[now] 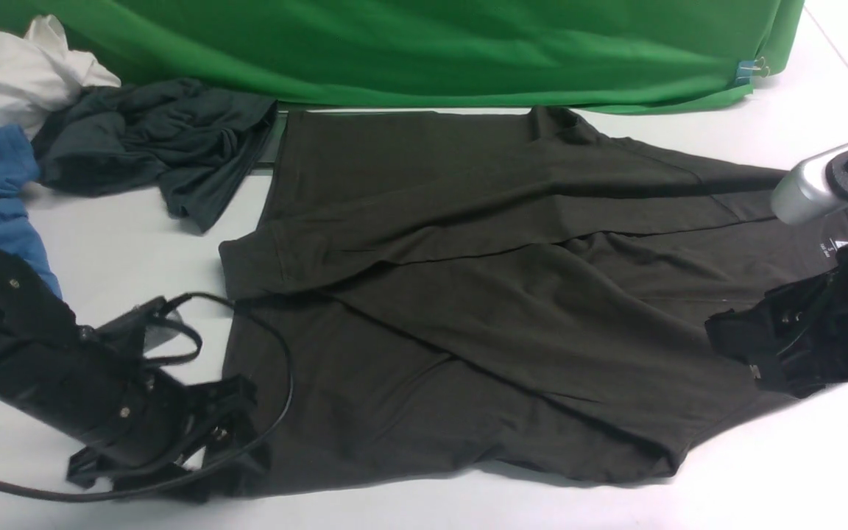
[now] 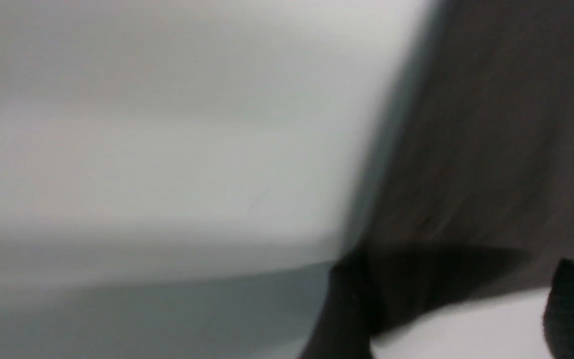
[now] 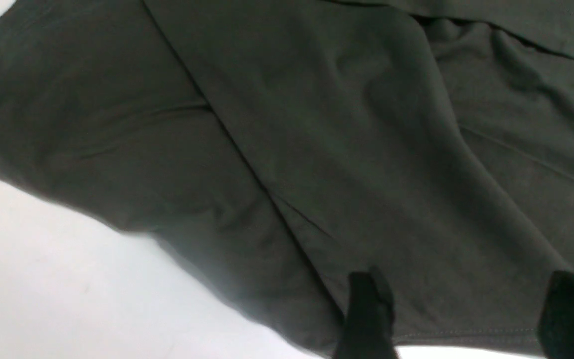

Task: Fold a long-sleeved shirt on a white desktop.
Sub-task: 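Grasp the near edge of the shirt at its hem and shoulder corners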

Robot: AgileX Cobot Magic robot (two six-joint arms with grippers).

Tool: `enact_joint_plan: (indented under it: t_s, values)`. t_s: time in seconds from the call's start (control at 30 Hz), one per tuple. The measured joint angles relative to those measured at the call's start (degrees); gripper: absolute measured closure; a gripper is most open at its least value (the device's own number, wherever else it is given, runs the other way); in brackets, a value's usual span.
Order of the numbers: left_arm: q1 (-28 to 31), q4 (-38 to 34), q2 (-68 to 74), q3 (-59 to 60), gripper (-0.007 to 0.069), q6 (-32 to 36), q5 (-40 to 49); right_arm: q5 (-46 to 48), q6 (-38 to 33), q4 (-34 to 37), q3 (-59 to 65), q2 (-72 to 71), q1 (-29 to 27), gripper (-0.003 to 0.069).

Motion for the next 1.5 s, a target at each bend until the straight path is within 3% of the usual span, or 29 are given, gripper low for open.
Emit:
enact_joint_plan:
  t_s: [0.17,0.27,0.33,0.6,0.77,1.27,1.37,1.43,1.5]
  values:
    - [0.0,-2.1,0.7,0.5,0.0358,3.6,-3.8,2.7,-2.5,0.0,0.0,0.0,0.0,0.0221]
    - [0.0,-0.8,0.9,0.6,0.0517,3.9,-4.4,4.4,-8.6,0.0,0.0,0.0,0.1,0.0220]
    - [0.0,-0.4,0.8,0.6,0.0568,4.1,-4.0,6.1,-13.5,0.0,0.0,0.1,0.6,0.0218]
    - [0.0,2.1,-3.4,1.7,0.0577,5.1,-3.4,9.4,-24.0,-2.2,0.0,4.1,8.3,0.0214]
    - [0.0,4.5,-10.5,1.8,0.0577,5.1,-1.5,5.8,-25.0,-12.2,2.1,11.0,14.2,0.0197]
    - [0.0,6.4,-12.6,2.1,0.0577,4.9,-1.0,-10.1,-25.5,-18.9,6.8,28.5,14.8,0.0202]
    - [0.0,6.6,-12.6,2.1,0.0577,4.9,-1.0,-11.2,-25.0,-19.1,5.9,29.9,14.8,0.0249]
    - [0.0,6.8,-12.6,2.1,0.0577,4.9,-1.0,-10.5,-24.2,-19.1,5.5,30.3,14.8,0.0338]
    - [0.0,7.0,-12.7,2.1,0.0577,4.9,-1.0,-9.4,-23.7,-19.0,5.2,30.4,14.9,0.0482]
